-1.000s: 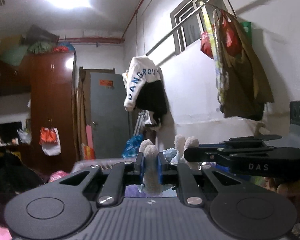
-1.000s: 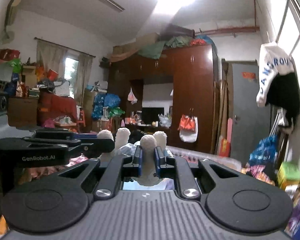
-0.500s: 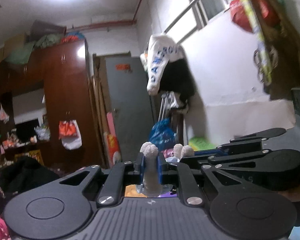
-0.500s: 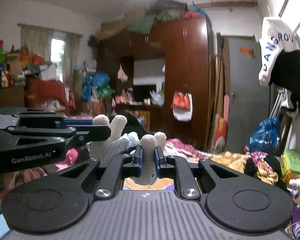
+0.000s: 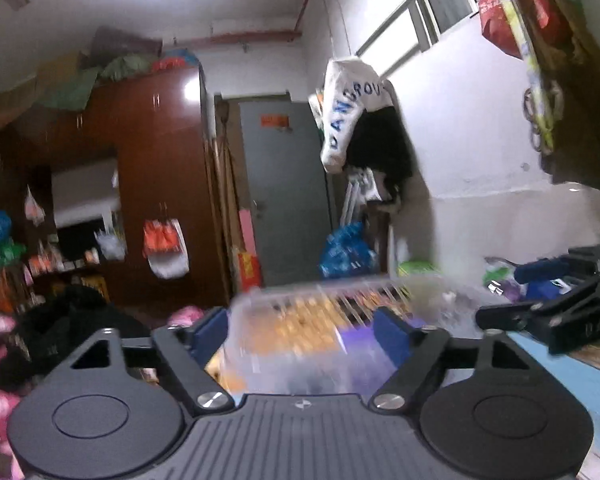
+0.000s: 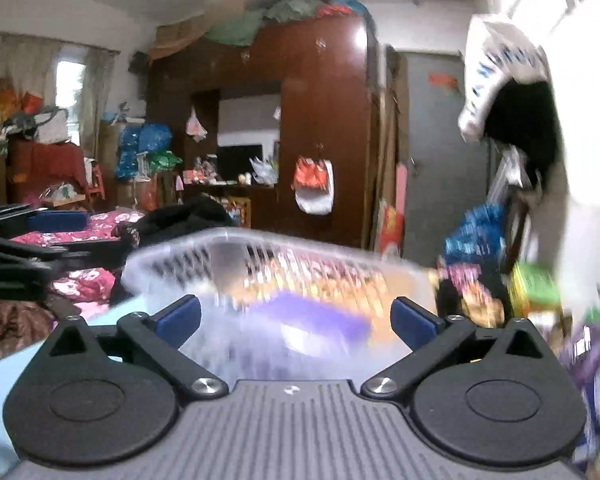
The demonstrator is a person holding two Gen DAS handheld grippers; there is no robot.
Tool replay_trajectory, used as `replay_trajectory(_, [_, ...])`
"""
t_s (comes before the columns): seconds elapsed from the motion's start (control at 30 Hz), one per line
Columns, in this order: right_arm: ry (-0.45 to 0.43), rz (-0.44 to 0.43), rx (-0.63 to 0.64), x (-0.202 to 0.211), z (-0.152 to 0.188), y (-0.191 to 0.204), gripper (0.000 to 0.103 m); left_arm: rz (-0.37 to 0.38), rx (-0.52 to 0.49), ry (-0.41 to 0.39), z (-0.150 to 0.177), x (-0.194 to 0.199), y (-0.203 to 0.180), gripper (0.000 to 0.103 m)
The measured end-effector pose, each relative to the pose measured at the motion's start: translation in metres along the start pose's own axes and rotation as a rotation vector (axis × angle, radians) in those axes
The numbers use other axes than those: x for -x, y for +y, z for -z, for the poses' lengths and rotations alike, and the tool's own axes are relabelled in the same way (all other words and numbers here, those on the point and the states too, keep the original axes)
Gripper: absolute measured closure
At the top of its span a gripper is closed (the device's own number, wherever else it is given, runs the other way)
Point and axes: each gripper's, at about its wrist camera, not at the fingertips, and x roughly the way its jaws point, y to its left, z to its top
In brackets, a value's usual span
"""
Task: Organize objects
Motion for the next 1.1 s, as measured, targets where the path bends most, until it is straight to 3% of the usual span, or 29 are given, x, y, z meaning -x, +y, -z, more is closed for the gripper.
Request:
replay_trajectory(0.1, [0.063, 0.065, -0.102, 0.017, 0.033, -0.018, 0.0, 0.063, 0.033, 0.084, 0.028, 0.022, -0.01, 0.018])
replay_trajectory(0.2, [0.135, 0.059, -0.153, 0.018, 0.051, -0.026, 0.0, 0.099, 0.036, 0.131, 0.054, 0.032, -0.023, 0.018])
replay_trajectory(0.3, [0.193, 0.041, -0.094, 0.005, 0.05, -0.022, 0.0, 0.13, 0.002, 0.181, 0.065, 0.024, -0.035, 0.018])
replay_trajectory(0.43, [0.235, 0.01, -0.092, -0.005, 0.054, -0.018, 0.0, 0.145, 0.027, 0.229, 0.075, 0.009, -0.032, 0.018])
replay_trajectory(0.63, [0.298, 0.04, -0.055, -0.036, 0.044, -0.021, 0.001, 0.143, 0.034, 0.28, 0.083, 0.0, -0.036, 0.018])
replay_trajectory(0.93, [0.31, 0.009, -0.092, -0.044, 0.05, -0.03, 0.017, 0.15, 0.04, 0.329, 0.09, -0.021, -0.047, 0.019])
replay_trajectory(1.03, [0.309, -0.018, -0.108, -0.044, 0.05, -0.03, 0.029, 0.161, 0.058, 0.33, 0.091, -0.024, -0.048, 0.028])
replay_trajectory(1.07, [0.308, -0.015, -0.108, -0.044, 0.05, -0.03, 0.029, 0.158, 0.057, 0.331, 0.091, -0.025, -0.049, 0.046])
replay_trajectory(1.1, [0.307, -0.014, -0.11, -0.043, 0.05, -0.029, 0.029, 0.158, 0.053, 0.339, 0.092, -0.026, -0.05, 0.051])
